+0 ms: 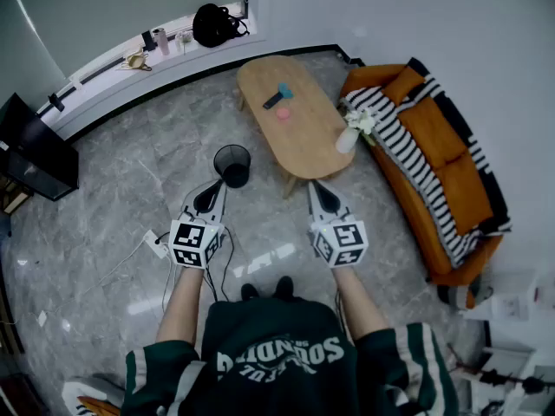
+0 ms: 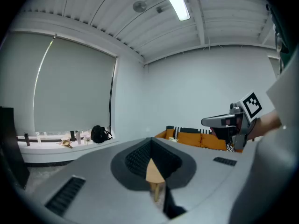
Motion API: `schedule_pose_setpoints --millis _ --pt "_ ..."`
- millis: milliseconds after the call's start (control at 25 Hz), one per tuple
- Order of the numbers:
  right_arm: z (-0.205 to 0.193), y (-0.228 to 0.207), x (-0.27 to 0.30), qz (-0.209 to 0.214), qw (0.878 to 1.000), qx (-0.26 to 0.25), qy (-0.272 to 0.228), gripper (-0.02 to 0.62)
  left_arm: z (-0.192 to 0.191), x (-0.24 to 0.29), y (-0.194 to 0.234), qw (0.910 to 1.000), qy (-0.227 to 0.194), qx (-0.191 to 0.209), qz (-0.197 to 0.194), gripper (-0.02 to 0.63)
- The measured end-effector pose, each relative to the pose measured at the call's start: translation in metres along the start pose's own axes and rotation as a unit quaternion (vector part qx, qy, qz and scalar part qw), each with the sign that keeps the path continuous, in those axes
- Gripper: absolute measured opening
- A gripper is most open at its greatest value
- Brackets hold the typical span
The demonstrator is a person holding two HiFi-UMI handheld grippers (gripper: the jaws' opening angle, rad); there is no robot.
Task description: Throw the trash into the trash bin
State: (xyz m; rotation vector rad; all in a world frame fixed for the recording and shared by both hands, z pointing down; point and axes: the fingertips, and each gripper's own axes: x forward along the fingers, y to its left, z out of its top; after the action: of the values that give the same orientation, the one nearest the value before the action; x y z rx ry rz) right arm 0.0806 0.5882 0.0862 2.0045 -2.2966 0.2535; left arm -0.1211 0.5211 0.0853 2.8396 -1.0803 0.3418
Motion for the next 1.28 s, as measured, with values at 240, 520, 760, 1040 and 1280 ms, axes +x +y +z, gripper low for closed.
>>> schedule_pose_setpoints --millis 240,520,760,1040,1280 --pt "0.002 -0.003 0.001 0.011 1.0 -0.007 -0.008 -0.002 0.001 0.005 -0.006 0.9999 -0.011 -0.003 0.004 0.0" --pt "-0.002 -0.012 0.0 0.008 1.0 -0.006 -0.02 -0.002 -0.006 0.012 -0.026 0.9999 -0.01 0.004 -0.004 0.0" --pt "-0.011 -0.017 -0.003 0.023 1.0 -0.013 -0.017 -0.002 -0.017 0.025 -0.04 1.0 -0.001 0.002 -0.002 0.0" --pt "-0.021 -0.033 -0.016 0.037 0.999 -0.008 -0.008 -0.002 -0.014 0.035 -0.061 0.9999 0.003 -0.006 0.011 0.0" --pt "-0.027 -0.046 -0.019 0.053 0.999 -0.012 -0.002 -0.002 -0.016 0.044 -0.072 0.9997 0.003 -0.015 0.021 0.0"
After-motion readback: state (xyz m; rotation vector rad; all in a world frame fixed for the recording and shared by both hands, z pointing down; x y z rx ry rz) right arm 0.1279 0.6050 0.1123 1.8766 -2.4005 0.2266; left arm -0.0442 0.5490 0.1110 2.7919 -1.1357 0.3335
